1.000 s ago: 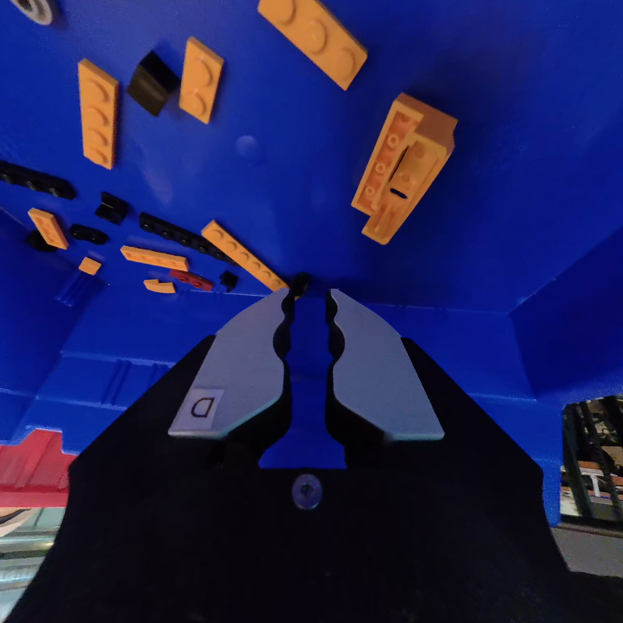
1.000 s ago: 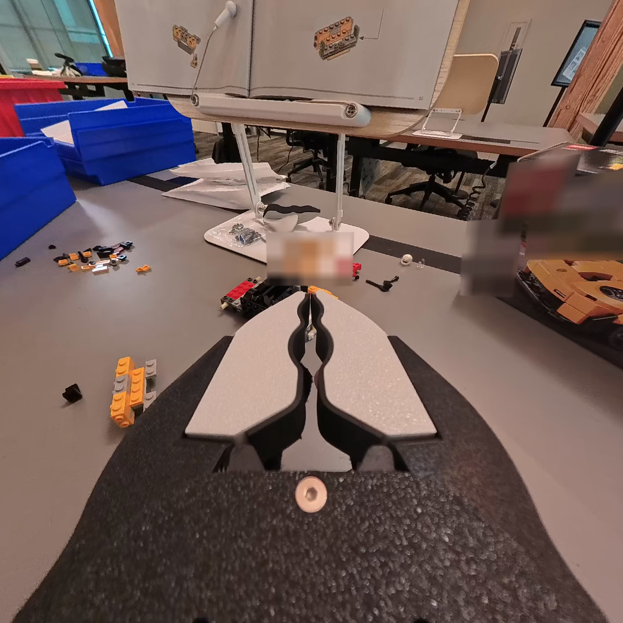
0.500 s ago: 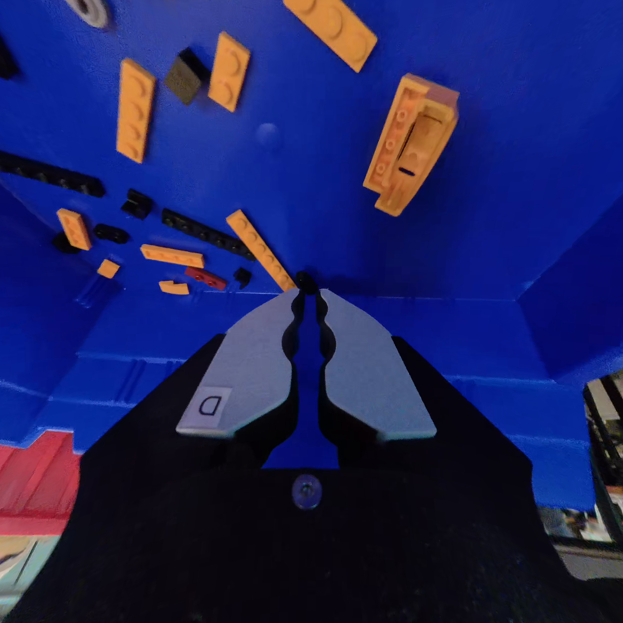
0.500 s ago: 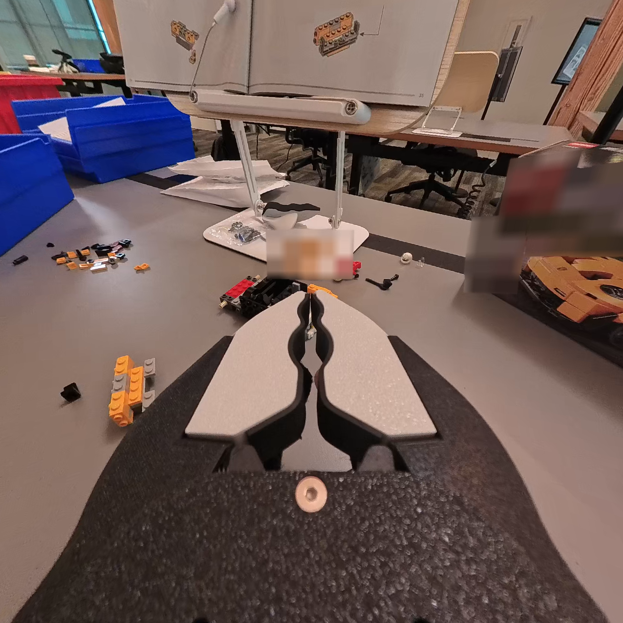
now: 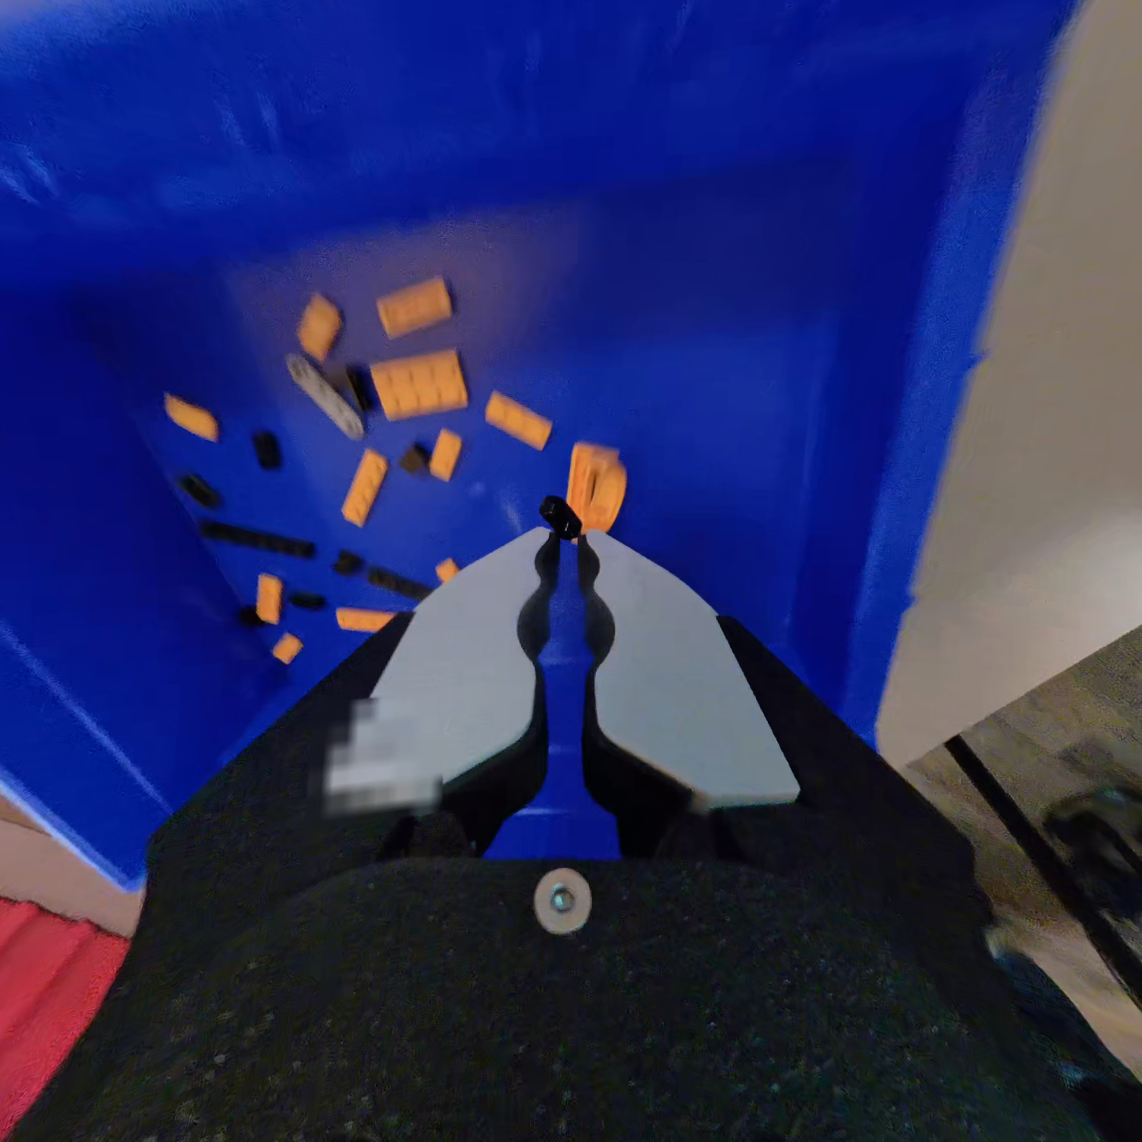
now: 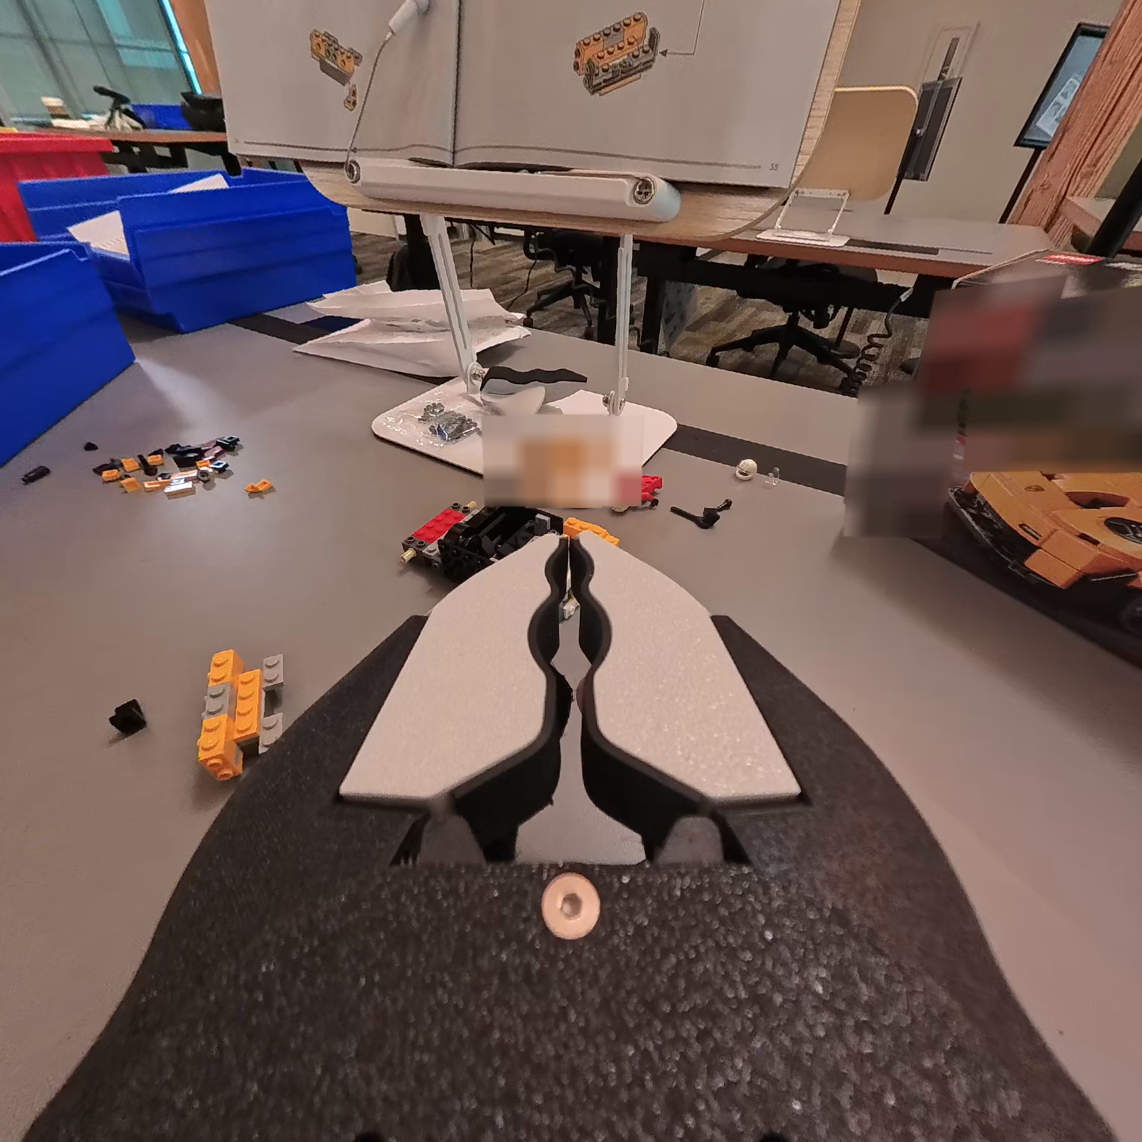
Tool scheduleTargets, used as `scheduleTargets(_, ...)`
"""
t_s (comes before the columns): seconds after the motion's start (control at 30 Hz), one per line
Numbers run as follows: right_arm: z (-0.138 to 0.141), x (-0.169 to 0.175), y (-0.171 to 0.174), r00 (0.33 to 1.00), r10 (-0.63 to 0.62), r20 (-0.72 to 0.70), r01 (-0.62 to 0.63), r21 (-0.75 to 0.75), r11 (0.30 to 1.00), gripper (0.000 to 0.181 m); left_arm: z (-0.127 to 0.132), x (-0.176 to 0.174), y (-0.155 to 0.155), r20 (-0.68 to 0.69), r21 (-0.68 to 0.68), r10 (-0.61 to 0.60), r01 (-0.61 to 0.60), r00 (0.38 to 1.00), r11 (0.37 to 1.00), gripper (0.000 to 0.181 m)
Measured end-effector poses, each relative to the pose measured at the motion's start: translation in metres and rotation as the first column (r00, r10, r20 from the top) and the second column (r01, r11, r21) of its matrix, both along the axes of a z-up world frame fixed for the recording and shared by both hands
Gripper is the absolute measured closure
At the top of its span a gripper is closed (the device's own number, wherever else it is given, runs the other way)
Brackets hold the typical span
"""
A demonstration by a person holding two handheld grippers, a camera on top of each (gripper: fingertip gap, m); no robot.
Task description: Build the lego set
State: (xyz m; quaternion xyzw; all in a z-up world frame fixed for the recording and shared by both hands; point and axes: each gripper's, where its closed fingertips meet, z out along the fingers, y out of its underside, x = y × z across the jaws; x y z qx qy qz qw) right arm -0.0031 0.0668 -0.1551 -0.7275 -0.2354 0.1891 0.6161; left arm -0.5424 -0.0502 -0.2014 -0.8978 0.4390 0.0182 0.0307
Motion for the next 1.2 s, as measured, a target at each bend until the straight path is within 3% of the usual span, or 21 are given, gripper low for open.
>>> scheduleTargets(0.13,-0.001,-0.001,0.0,1.0,0.002,0.004,-0.002,-0.002,1.0,0.181,0.048,0.079,0.019,0.121,0.18,-0.15,0.127,0.981,0.975,0.176)
scheduleTargets(0.23,0.0,-0.001,0.0,1.0,0.003,0.004,-0.003,0.001,1.0,0.181,0.065,0.146,0.02,0.144,0.227,-0.299,0.263,0.943,0.938,0.176)
scheduleTargets(0.33,0.001,-0.001,-0.001,1.0,0.005,0.0,-0.004,0.006,1.0,0.181,0.053,0.208,0.017,0.117,0.209,-0.441,0.412,0.89,0.887,0.176)
scheduleTargets(0.57,0.003,0.002,-0.001,1.0,-0.003,0.006,0.003,0.019,1.0,0.181,-0.018,0.318,0.021,0.058,0.112,-0.609,0.601,0.791,0.792,0.176)
scheduleTargets(0.77,0.005,0.005,-0.001,1.0,-0.007,0.002,0.007,0.026,1.0,0.181,-0.044,0.349,0.023,-0.007,0.064,-0.667,0.666,0.745,0.743,0.176)
scheduleTargets(0.97,0.005,0.004,-0.002,1.0,-0.005,0.01,0.005,0.029,1.0,0.181,-0.055,0.358,0.019,0.012,0.072,-0.667,0.665,0.745,0.743,0.176)
scheduleTargets(1.2,0.003,0.003,-0.001,1.0,-0.001,0.009,0.001,0.021,1.0,0.181,-0.042,0.364,0.019,0.098,0.196,-0.601,0.576,0.794,0.793,0.159)
